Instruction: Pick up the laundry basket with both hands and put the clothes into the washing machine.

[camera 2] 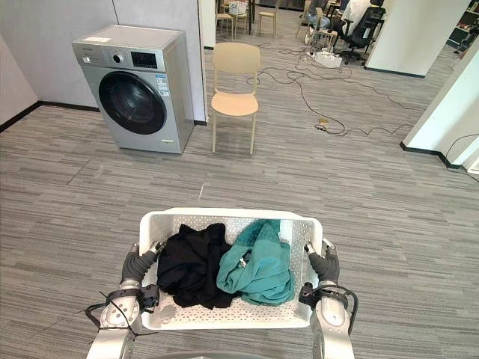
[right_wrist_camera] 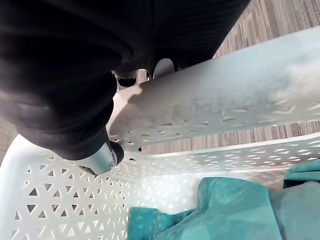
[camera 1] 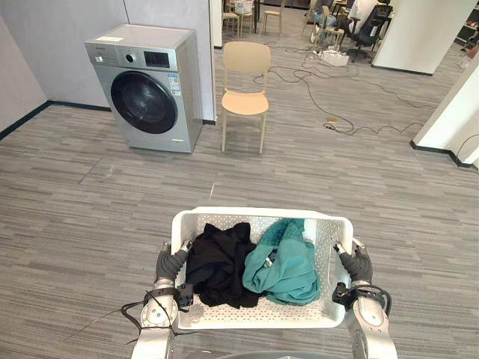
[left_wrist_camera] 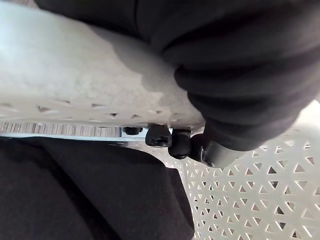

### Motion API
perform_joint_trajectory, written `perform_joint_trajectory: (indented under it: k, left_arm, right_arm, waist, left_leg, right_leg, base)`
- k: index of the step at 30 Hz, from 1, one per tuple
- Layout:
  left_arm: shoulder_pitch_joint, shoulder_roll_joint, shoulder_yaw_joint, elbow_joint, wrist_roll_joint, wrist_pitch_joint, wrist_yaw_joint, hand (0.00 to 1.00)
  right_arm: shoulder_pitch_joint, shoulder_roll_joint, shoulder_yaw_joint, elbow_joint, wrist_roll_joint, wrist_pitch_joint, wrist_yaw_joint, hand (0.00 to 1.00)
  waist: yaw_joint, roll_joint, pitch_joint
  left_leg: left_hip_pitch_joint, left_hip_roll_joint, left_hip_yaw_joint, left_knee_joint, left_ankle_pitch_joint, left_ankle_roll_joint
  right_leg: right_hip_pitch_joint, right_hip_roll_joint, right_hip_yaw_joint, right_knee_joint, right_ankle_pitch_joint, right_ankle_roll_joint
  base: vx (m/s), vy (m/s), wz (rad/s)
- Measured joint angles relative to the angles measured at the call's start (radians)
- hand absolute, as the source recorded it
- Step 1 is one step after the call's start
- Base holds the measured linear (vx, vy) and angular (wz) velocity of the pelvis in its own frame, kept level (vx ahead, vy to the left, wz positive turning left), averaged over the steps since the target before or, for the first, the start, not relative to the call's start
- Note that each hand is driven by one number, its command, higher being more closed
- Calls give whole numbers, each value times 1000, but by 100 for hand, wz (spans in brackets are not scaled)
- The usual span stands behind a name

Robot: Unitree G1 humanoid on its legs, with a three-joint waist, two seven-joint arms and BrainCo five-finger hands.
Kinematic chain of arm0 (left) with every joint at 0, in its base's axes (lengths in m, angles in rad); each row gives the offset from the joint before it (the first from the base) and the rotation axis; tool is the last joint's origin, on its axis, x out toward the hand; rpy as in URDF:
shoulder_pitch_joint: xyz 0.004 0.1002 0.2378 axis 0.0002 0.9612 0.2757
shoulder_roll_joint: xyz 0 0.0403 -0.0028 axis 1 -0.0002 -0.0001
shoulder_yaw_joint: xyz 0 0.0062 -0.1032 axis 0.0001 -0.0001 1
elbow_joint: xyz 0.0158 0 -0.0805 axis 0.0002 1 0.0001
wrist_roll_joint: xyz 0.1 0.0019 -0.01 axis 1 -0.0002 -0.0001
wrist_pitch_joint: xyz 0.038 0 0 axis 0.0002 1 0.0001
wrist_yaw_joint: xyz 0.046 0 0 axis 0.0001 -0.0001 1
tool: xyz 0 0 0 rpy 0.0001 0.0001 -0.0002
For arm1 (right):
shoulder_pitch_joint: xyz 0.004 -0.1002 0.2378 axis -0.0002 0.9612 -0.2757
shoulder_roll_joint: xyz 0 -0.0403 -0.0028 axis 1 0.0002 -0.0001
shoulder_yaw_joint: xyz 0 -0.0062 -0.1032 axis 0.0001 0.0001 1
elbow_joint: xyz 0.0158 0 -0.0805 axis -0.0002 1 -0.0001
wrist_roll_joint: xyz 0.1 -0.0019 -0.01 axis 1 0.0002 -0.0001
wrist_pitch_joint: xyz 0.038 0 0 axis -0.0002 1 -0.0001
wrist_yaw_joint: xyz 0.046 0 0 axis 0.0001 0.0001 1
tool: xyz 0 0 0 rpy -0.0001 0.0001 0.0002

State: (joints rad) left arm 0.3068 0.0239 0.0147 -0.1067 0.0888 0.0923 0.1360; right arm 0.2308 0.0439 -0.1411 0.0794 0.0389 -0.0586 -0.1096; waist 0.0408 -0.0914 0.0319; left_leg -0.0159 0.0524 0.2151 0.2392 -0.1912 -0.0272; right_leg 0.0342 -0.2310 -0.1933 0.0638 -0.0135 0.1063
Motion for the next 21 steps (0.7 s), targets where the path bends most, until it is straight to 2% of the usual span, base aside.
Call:
perform_joint_trajectory:
  k: [5, 7, 8, 9, 10, 11, 12, 13, 14, 15, 16, 17, 18, 19, 20, 21]
  left_arm:
    - [9, -7, 51, 66, -9, 0, -3, 100]
    - [11, -23, 80, 89, -24, 0, -3, 100]
    - [16, -28, 83, 90, -40, 0, -3, 100]
    - [19, -38, 83, 92, -47, 0, -4, 100]
    - [20, -47, 82, 95, -48, 0, -4, 100]
    - [20, -52, 81, 98, -48, 0, -5, 100]
    - [26, -57, 79, 104, -48, 0, -4, 100]
    - [37, -50, 80, 104, -51, 0, -4, 100]
    - [41, -36, 79, 104, -62, 0, -4, 100]
    - [42, -17, 77, 104, -74, 0, -3, 100]
    - [37, 0, 79, 104, -78, -2, -2, 100]
    - [25, 7, 87, 105, -79, -5, -2, 100]
    - [22, 8, 89, 106, -80, -10, -2, 100]
    - [13, 12, 84, 111, -87, -14, -1, 100]
    - [-13, 12, 74, 135, -87, -14, -1, 100]
    - [-25, 15, 76, 147, -87, -14, -2, 100]
  right_arm:
    - [-80, -32, 19, 163, 1, 2, 8, 100]
    - [-116, -41, 25, 205, 2, 7, 14, 100]
    - [-134, -46, 24, 219, 2, 14, 18, 100]
    - [-157, -52, 23, 226, 3, 24, 18, 100]
    - [-158, -54, 20, 227, 9, 25, 18, 100]
    - [-156, -57, 19, 226, 9, 25, 18, 100]
    - [-155, -63, 23, 227, 11, 27, 18, 100]
    - [-154, -62, 27, 227, 11, 30, 17, 100]
    - [-152, -53, 29, 227, 13, 30, 15, 100]
    - [-144, -41, 32, 228, 30, 29, 13, 100]
    - [-146, -28, 39, 227, 40, 27, 15, 100]
    - [-149, -16, 39, 219, 43, 26, 14, 100]
    - [-153, -12, 38, 215, 44, 25, 12, 100]
    - [-158, -12, 37, 205, 48, 25, 3, 100]
    - [-155, -18, 28, 201, 50, 26, -5, 100]
    - [-151, -19, 22, 198, 51, 27, -8, 100]
  waist:
    - [-3, 11, 8]
    - [2, 29, 20]
    - [2, 39, 29]
    - [1, 44, 47]
    - [-2, 45, 64]
    - [-8, 43, 76]
    - [-4, 37, 92]
    - [3, 33, 98]
    - [-3, 27, 108]
    - [-8, 39, 120]
    - [-10, 39, 120]
    - [-12, 39, 120]
    - [-17, 40, 121]
    - [-24, 50, 127]
    - [-26, 68, 139]
    - [-32, 68, 139]
  left_leg:
    - [-56, 24, 9, 33, 4, -3]
    - [-94, 43, 9, 74, -7, -12]
    - [-114, 47, 8, 94, -19, -13]
    - [-124, 33, 5, 114, -34, -7]
    - [-117, 17, -5, 121, -47, 1]
    - [-110, 9, -17, 121, -60, 1]
    - [-82, -8, -19, 118, -84, 20]
    - [-61, -15, -18, 106, -92, 26]
    - [-27, -20, -21, 90, -97, 30]
    - [-1, -13, -30, 77, -105, 37]
    - [13, 8, -32, 71, -112, 36]
    - [14, 25, -32, 58, -119, 27]
    - [14, 34, -31, 51, -122, 21]
    - [29, 49, -33, 29, -130, 7]
    - [69, 64, -35, -2, -138, -17]
    - [91, 69, -37, -14, -139, -37]
  right_leg:
    - [-44, -5, -77, -7, 7, 10]
    - [-72, -2, -124, 20, 2, 4]
    - [-96, -9, -145, 60, -27, -8]
    - [-130, -43, -162, 153, -80, -8]
    - [-142, -75, -170, 242, -129, -32]
    - [-149, -96, -179, 307, -151, -55]
    - [-202, -141, -186, 470, -154, -88]
    - [-250, -165, -152, 591, -130, -126]
    - [-289, -186, -123, 698, -90, -181]
    - [-315, -180, -115, 731, -116, -149]
    - [-343, -141, -120, 702, -157, -108]
    - [-384, -100, -144, 631, -172, -97]
    - [-405, -79, -153, 583, -169, -93]
    - [-443, -40, -159, 473, -151, -70]
    - [-460, 1, -151, 338, -91, -42]
    - [-454, 15, -146, 271, -56, -25]
  base:
    - [11, -22, 6]
    - [24, -40, 5]
    - [6, -20, 17]
    - [28, 30, 35]
    - [43, 46, 48]
    - [52, 32, 39]
    - [41, 39, 12]
    - [46, 45, -3]
    - [102, 51, -3]
    - [221, -9, 1]
    - [310, -50, -6]
    - [298, -68, -13]
    - [301, -81, -9]
    - [356, -96, -2]
    - [391, -110, 7]
    - [576, -207, 32]
